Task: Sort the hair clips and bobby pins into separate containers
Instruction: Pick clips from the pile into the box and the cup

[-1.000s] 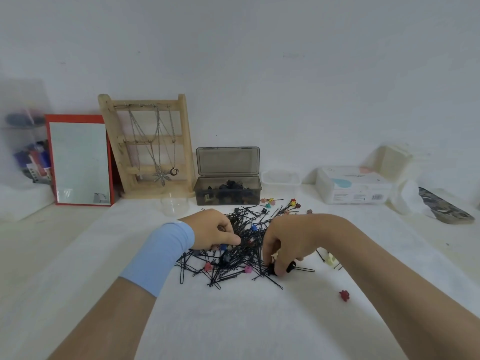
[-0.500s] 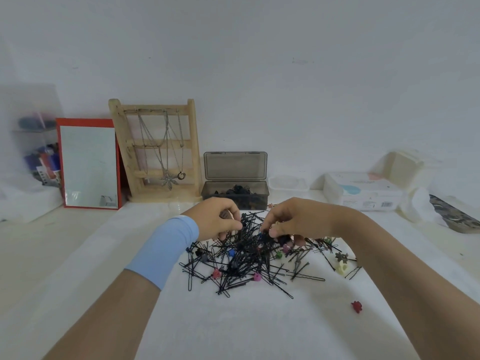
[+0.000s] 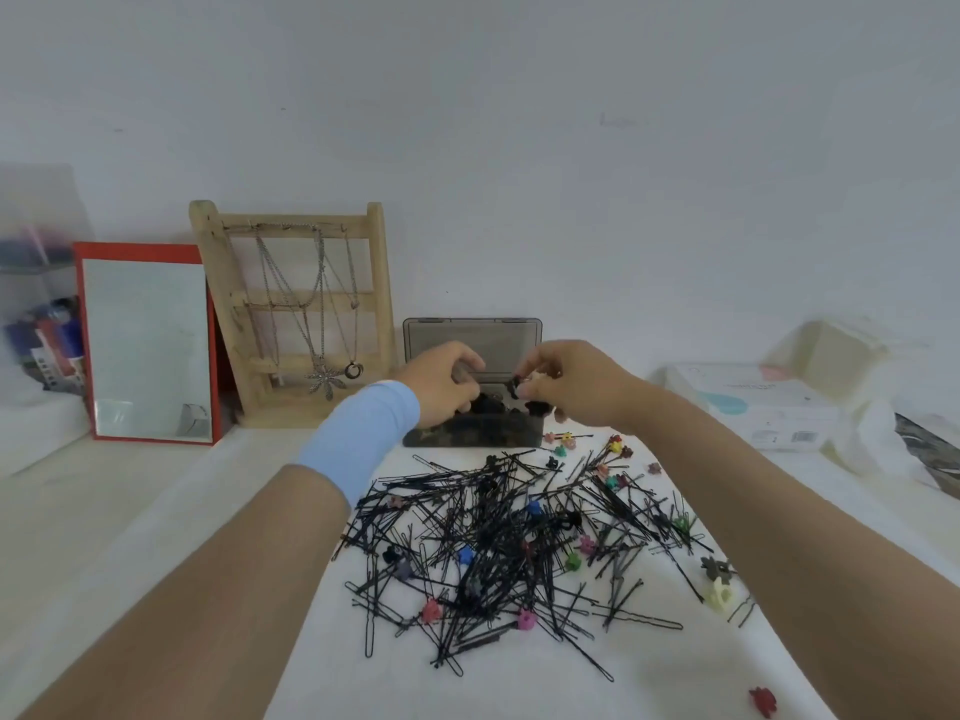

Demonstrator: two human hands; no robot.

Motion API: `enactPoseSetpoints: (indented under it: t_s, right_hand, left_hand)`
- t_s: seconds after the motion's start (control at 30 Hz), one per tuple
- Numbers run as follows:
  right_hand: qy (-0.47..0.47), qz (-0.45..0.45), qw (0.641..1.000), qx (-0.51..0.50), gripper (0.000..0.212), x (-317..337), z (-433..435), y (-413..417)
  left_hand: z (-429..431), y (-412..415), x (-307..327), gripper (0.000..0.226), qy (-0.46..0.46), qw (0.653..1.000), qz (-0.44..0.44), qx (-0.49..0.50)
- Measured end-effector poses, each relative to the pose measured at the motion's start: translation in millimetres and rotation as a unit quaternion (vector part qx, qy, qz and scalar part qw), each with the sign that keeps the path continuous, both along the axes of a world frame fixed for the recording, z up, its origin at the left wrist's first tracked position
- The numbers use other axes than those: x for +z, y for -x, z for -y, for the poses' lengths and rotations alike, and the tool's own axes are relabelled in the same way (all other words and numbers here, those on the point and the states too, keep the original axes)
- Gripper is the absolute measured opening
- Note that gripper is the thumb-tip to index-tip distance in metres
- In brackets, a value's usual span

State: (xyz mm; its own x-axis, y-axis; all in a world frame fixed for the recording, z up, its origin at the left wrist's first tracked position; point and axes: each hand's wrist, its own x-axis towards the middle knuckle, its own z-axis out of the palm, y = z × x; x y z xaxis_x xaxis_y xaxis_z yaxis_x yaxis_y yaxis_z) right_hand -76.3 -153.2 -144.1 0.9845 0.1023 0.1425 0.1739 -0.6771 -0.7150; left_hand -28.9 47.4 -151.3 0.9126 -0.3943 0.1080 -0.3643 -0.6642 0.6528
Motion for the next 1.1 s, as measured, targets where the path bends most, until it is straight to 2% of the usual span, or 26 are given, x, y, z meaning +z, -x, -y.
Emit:
enactPoseSetpoints:
  t_s: [0.1,0.17,0.27,0.33,0.5,0.63,0.77,0.87,1.03,1.1]
  right_hand:
    - [0.119,0.041,0.992,-0.026,0.021,-5,-7,-34]
    - [0.16,0.036,0.986,-0.024,0.025,-13,-8,-53]
    - [0.159,0.012,0.987,-0.002,0.036,-21,-8,-68]
    - [0.159,0.022,0.987,0.008,0.04,-22,-4,-71]
    - [0.151,0.054,0.987,0.012,0.034,-15,13,-55]
    - [0.135,0.059,0.989,0.005,0.019,-8,33,-19]
    - [0.141,-0.03,0.989,0.022,0.016,-7,53,33]
    - [0.188,-0.096,0.977,0.044,0.015,-6,68,65]
    - [0.247,-0.162,0.955,0.032,0.017,-2,90,108]
    - [0.289,-0.195,0.937,0.022,0.021,-5,98,119]
  left_hand:
    - [1,-25,-5,0.031,-0.02,0.999,0.032,0.036]
    - [5,-33,-11,0.039,-0.042,0.998,0.032,0.032]
    - [12,-38,-18,0.051,-0.036,0.999,0.012,-0.001]
    - [14,-38,-18,0.051,-0.022,0.999,0.021,-0.011]
    - [20,-29,-15,0.035,-0.024,0.998,0.052,-0.022]
    - [36,-1,-13,0.021,-0.016,0.997,0.065,-0.042]
    - [60,38,-15,0.013,-0.035,0.995,0.045,-0.084]
    - [81,69,-21,0.009,-0.061,0.991,0.022,-0.118]
    - [114,118,-25,0.009,-0.128,0.975,0.012,-0.179]
    - [128,134,-28,0.018,-0.147,0.97,0.004,-0.194]
